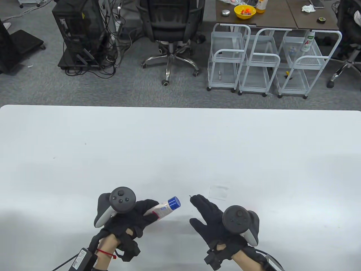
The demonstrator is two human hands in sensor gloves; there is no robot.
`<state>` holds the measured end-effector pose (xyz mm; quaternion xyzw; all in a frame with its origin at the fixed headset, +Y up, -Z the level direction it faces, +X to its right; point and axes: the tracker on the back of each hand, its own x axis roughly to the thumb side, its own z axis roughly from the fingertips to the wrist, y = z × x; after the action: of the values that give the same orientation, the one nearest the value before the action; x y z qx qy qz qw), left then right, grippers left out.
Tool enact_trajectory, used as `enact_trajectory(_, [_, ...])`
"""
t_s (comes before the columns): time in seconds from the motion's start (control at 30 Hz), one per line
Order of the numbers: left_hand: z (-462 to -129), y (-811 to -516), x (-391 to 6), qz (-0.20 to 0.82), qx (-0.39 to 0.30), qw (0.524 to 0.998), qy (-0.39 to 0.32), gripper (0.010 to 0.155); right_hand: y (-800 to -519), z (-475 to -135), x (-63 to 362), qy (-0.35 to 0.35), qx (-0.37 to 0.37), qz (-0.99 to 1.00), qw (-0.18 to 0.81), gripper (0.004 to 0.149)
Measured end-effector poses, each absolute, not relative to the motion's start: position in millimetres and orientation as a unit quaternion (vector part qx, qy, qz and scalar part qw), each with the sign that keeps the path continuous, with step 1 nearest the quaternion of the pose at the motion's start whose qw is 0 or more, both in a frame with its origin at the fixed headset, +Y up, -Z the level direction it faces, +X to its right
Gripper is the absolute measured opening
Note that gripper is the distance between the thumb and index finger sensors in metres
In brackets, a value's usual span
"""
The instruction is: Squeeze hand cream onto cotton pad
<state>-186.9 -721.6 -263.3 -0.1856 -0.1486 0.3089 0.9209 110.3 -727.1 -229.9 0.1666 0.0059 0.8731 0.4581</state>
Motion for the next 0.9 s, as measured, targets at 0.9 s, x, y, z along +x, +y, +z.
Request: enact_trajectory(0.9, [-237, -719, -144, 0.288, -0.177, 0.909, -0.244, 0.058, -710, -201, 85, -0.141, 0.261, 0.881, 0.370, 0.057])
